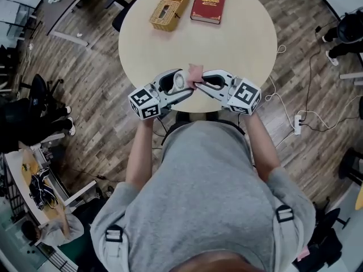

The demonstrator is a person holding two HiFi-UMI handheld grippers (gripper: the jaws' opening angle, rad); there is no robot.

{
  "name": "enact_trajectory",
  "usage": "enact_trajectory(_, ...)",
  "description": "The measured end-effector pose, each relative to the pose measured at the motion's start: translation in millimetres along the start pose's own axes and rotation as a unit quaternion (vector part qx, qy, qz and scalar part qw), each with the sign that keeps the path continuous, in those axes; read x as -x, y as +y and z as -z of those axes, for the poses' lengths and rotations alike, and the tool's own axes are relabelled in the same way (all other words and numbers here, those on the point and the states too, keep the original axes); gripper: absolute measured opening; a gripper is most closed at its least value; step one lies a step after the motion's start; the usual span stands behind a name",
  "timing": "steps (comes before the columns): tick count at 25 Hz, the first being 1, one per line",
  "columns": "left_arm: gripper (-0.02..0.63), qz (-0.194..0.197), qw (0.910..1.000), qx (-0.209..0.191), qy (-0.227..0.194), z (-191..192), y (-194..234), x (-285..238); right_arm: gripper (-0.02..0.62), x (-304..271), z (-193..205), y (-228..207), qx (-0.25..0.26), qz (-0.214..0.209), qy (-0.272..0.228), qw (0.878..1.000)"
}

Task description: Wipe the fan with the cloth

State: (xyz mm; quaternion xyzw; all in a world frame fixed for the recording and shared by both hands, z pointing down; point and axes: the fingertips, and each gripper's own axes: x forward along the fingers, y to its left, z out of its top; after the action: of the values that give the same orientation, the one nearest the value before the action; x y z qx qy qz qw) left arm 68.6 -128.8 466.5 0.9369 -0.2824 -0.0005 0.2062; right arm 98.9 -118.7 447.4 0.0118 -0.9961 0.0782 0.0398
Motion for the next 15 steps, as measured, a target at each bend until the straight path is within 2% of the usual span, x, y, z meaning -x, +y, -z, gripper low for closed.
enact_trajectory(5, 0.373, -0.007, 0.9999, -0.009, 0.006, 6.0, -8.4, -4.8, 0.041, 1.7, -6.9, 1.2, -0.016, -0.029, -0.02, 0.999)
enact_trajectory(9, 0.373, 0.01, 0.9997, -0.017, 0.012, 9.6, -19.7, -8.2, 0.041, -0.4, -12.3, -1.0, -0.022, -0.045, -0.023, 0.999)
enact_trajectory(15, 0.373, 0.041, 0.999, -0.017, 0.002, 7.2, -34.3, -4.3, 0.041, -2.0, -4.5, -15.3, -0.036, -0.031, -0.009, 0.999)
